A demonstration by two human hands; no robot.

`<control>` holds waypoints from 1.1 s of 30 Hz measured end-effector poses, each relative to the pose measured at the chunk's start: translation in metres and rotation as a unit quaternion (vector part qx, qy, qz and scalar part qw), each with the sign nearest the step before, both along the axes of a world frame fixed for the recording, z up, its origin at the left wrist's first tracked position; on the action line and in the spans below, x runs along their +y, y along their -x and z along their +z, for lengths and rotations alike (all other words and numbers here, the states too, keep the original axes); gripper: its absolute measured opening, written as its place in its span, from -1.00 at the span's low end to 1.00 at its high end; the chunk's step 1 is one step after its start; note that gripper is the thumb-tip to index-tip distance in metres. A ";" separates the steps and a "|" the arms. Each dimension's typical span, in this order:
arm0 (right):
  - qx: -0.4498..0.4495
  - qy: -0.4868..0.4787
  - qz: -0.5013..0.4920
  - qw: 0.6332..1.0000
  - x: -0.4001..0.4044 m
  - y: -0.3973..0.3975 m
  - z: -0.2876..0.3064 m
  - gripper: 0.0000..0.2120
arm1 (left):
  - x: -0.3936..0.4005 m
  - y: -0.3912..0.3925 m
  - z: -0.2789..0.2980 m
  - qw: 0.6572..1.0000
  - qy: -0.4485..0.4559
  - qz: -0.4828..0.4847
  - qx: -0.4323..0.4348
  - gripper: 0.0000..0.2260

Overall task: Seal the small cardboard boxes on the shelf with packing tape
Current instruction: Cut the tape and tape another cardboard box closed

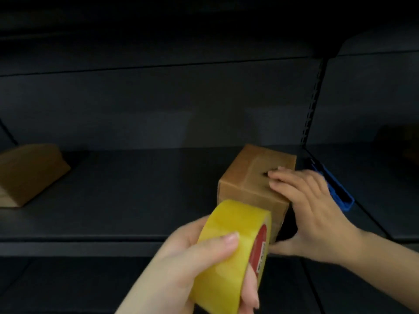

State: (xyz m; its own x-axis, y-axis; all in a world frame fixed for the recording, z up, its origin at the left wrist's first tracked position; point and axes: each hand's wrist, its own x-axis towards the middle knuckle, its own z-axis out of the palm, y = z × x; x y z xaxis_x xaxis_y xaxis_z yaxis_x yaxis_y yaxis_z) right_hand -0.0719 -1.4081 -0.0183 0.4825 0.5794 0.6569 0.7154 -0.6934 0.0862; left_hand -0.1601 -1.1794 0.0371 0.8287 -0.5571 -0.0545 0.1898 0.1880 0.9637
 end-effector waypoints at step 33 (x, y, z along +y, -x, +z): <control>0.273 -0.371 0.045 0.886 0.003 -0.121 0.044 -0.09 | -0.041 -0.048 0.024 0.989 -0.012 0.135 -0.061 -0.63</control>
